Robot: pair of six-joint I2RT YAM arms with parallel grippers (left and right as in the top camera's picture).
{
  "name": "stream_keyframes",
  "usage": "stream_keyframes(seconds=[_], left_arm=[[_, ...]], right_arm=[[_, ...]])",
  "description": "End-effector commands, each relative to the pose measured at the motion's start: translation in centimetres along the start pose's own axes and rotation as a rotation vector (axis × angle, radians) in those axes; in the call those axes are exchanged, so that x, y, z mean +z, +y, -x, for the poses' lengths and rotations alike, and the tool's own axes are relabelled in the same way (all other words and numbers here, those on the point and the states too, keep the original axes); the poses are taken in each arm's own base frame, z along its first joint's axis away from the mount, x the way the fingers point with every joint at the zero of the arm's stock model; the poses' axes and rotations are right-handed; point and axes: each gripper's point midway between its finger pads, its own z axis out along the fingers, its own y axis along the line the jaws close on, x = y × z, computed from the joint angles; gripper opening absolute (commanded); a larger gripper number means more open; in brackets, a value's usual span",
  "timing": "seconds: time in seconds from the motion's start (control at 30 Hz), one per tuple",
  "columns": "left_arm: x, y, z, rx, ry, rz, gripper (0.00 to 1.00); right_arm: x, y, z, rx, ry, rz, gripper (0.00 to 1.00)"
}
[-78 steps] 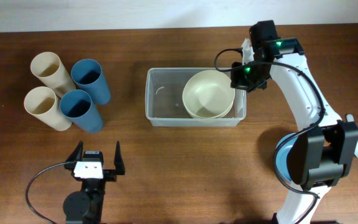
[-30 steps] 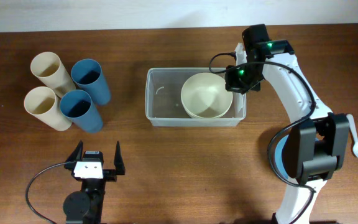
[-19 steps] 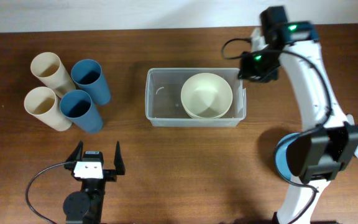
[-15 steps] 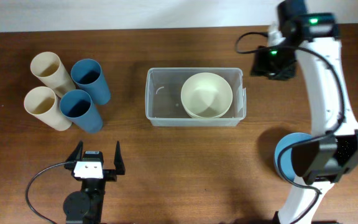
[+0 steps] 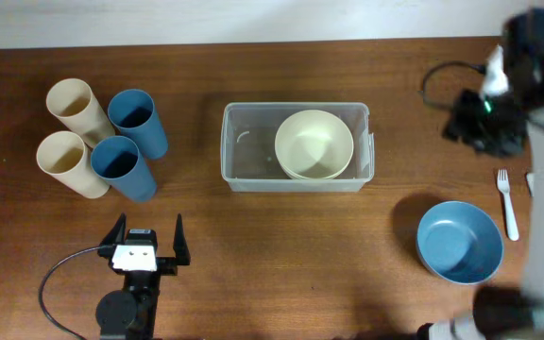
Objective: Pack container
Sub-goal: 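Move the right gripper back right to the blue bowl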
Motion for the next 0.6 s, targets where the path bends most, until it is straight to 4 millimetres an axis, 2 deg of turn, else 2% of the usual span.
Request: stream_keyframes(seconds=[0.0,0.03,0.07,0.17,0.27,0.43,0.57], left_arm=[[0.0,-0.1,-0.1,0.019,0.0,-0.006,1.0],[0.0,-0.1,-0.1,0.019,0.0,-0.006,1.0],[0.0,-0.1,-0.1,0.019,0.0,-0.006,1.0],[0.0,-0.1,-0.1,0.019,0.0,-0.006,1.0],[0.0,-0.1,-0.1,0.019,0.0,-0.006,1.0],[0.0,-0.1,-0.1,0.019,0.0,-0.006,1.0],[0.0,-0.1,-0.1,0.019,0.0,-0.006,1.0]], right_arm=[[-3.2,-3.5,-4.3,0.16,-0.104,-0.103,0.68],[-3.3,-3.7,-5.3,0.196,-0.117,-0.095,0.79],[-3.3,-4.1,-6.4,0.243,-0.139,-0.085,0.99],[-2.7,-4.8,-8.7,0.348,-0.191,-0.055,0.99],[-1.0,-5.4,-10.6,0.456,-0.222,-0.029,0.99],[2.5,-6.2,-12.3,0.553,-0.251,-0.015,0.99],[5.1,-7.4,-13.8,0.653,-0.196,-0.06,0.99]])
